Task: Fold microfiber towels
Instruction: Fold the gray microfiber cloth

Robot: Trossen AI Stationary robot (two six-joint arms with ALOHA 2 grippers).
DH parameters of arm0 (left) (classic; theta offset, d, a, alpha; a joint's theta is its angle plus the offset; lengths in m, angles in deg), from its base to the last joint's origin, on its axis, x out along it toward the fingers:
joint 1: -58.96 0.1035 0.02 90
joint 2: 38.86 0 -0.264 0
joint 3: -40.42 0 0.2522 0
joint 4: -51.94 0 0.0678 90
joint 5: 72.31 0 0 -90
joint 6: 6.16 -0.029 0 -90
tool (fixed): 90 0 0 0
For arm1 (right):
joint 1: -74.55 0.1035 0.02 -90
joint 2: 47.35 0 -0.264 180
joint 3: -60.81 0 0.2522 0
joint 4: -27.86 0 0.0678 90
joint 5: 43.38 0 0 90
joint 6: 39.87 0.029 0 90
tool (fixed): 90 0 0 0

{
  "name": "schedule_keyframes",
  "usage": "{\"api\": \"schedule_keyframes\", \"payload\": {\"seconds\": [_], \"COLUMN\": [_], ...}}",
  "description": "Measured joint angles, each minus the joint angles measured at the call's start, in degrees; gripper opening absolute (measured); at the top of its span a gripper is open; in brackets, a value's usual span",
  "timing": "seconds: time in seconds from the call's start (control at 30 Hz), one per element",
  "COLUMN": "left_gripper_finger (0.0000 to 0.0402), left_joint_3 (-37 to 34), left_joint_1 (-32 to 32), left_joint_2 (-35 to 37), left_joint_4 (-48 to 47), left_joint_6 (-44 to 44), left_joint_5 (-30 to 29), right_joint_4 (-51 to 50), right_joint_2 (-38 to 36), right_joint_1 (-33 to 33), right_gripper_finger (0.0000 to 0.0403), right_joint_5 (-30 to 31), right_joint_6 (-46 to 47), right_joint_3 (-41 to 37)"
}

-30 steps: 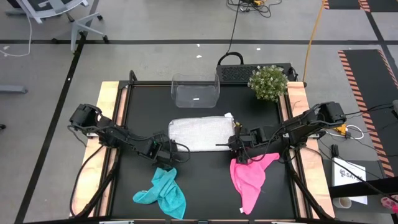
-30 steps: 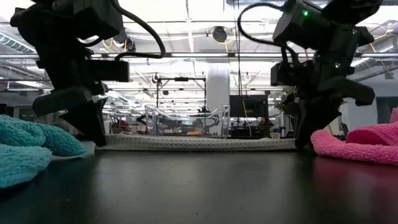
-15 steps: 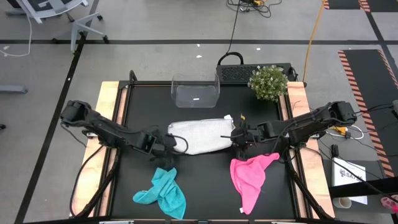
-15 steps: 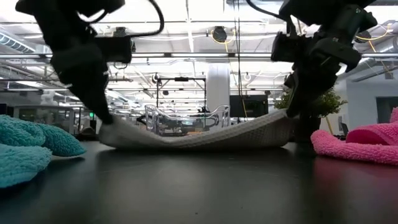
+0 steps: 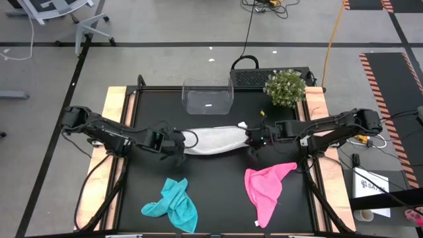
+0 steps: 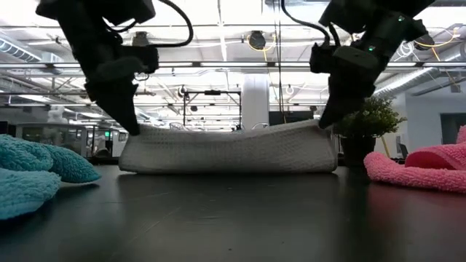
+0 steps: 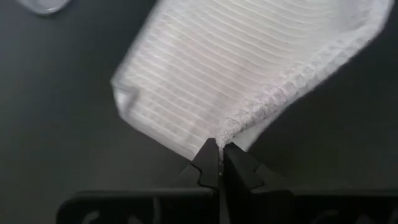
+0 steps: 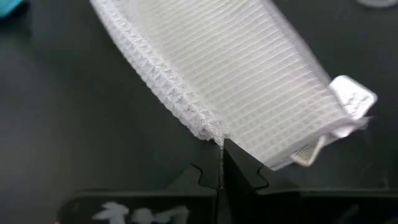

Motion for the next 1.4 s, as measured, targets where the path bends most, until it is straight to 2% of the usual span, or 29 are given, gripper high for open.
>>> {"api": "schedule_keyframes", "payload": {"seconds": [0.6,1.07,1.27,1.4], "left_gripper_finger": [0.0002,0.0003,0.0020,0.0030], "left_joint_3": [0.00,-0.17,-0.08,-0.17], "left_joint_1": [10.82,14.83,14.86,14.91], "left_joint_2": [0.00,-1.03,-3.36,-5.19], "left_joint_4": [-0.18,0.04,1.46,1.78], "left_joint_6": [-2.32,-6.06,-6.22,-6.62], "left_joint_5": [-1.23,0.72,0.56,0.43], "right_joint_4": [0.35,0.59,1.10,1.18], "right_joint_2": [0.06,1.53,2.58,2.69], "right_joint_1": [-12.12,-12.65,-12.72,-13.06], "right_gripper_finger": [0.0000,0.0000,0.0002,0.0018], "right_joint_5": [-0.55,-1.32,0.32,1.27], "right_joint_6": [-6.70,-12.34,-13.99,-15.53], "right_joint_3": [0.00,-0.02,-0.02,-0.02]}}
